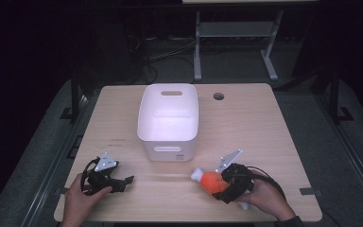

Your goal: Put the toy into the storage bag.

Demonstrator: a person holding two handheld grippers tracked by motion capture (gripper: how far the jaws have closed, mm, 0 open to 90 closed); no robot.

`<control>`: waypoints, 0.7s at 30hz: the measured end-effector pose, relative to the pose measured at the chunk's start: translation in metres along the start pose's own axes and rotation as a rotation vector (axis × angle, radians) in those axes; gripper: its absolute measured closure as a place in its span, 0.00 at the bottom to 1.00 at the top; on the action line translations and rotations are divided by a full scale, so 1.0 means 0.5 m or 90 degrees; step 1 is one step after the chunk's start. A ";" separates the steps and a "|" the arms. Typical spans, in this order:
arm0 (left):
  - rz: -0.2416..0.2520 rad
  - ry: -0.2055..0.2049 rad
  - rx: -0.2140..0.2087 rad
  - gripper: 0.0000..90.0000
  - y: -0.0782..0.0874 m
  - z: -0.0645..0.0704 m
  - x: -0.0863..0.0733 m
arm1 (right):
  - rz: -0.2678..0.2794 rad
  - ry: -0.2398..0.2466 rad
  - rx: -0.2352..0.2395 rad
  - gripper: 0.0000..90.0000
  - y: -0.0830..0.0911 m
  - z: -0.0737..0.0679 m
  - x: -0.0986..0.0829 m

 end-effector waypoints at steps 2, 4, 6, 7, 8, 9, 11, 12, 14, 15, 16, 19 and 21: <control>-0.001 -0.001 0.000 0.14 0.000 0.000 0.000 | 0.001 -0.005 -0.003 0.25 0.004 0.004 -0.002; 0.000 0.000 0.000 0.14 0.000 0.000 0.000 | 0.005 -0.009 -0.005 0.25 0.006 0.009 -0.002; -0.001 -0.001 0.000 0.14 0.000 0.000 0.000 | 0.006 -0.011 -0.005 0.25 0.007 0.014 -0.001; -0.001 -0.001 0.000 0.14 0.000 0.000 0.000 | 0.005 -0.010 -0.008 0.25 0.008 0.016 0.000; -0.001 -0.001 0.000 0.14 0.000 0.000 0.000 | 0.006 -0.012 -0.006 0.25 0.008 0.017 0.001; -0.001 0.000 0.000 0.14 0.000 0.000 0.000 | 0.008 -0.012 -0.008 0.25 0.009 0.019 0.002; 0.000 0.001 0.000 0.14 0.000 0.000 0.000 | 0.009 -0.013 -0.011 0.25 0.012 0.023 0.004; -0.001 0.002 -0.001 0.14 0.000 0.000 0.000 | 0.010 -0.014 -0.012 0.25 0.014 0.025 0.005; 0.000 0.002 -0.001 0.14 0.000 0.001 0.000 | 0.016 -0.017 -0.015 0.25 0.019 0.029 0.009; -0.001 -0.001 0.000 0.14 0.000 0.000 0.000 | 0.018 -0.018 -0.016 0.25 0.022 0.031 0.010; 0.000 0.000 0.000 0.14 0.000 0.000 0.000 | 0.021 -0.019 -0.020 0.25 0.026 0.034 0.012; 0.002 0.002 0.000 0.14 0.000 0.001 0.000 | 0.028 -0.018 -0.024 0.25 0.035 0.040 0.017; 0.002 0.002 0.000 0.14 0.000 0.001 0.000 | 0.033 -0.018 -0.026 0.25 0.041 0.044 0.019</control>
Point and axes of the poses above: each handheld gripper's, and its own axes: y roughly backward along the jaws, x roughly out of its top, z roughly to its right, the point moved 3 cm from there along -y, roughly forward along the jaws, and after that the axes turned 5 degrees about -z, right-handed, at the moved point
